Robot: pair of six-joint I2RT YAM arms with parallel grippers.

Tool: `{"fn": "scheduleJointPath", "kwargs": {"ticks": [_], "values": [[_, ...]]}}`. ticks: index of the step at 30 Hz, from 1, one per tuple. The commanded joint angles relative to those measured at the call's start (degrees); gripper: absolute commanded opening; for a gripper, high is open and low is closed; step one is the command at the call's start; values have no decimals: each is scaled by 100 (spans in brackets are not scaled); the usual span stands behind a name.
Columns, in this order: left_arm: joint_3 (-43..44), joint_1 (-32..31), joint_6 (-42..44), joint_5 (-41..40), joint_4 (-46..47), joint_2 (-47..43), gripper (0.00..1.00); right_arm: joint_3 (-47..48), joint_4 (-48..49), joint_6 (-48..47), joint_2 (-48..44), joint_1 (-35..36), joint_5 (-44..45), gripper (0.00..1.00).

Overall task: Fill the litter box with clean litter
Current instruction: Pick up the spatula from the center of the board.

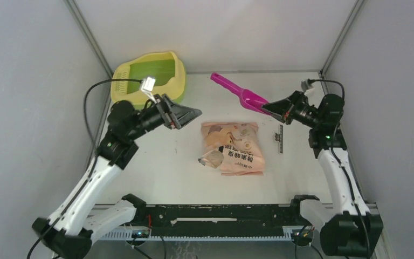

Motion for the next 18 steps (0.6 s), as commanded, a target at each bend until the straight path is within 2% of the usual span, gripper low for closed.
{"fn": "scheduleJointPath", "kwargs": {"ticks": [1,10,18], "values": [[-299,470,-1481,1896,210,941,100,932,-4041,-3968,-836,-116,959,0],[-1392,482,-3396,2651,2703,1171,100,917,-5027,-4972,-1944,219,2338,0],[-2007,482,-3971,2724,3107,765,100,917,-5177,-5133,-2056,626,2070,0]]}}
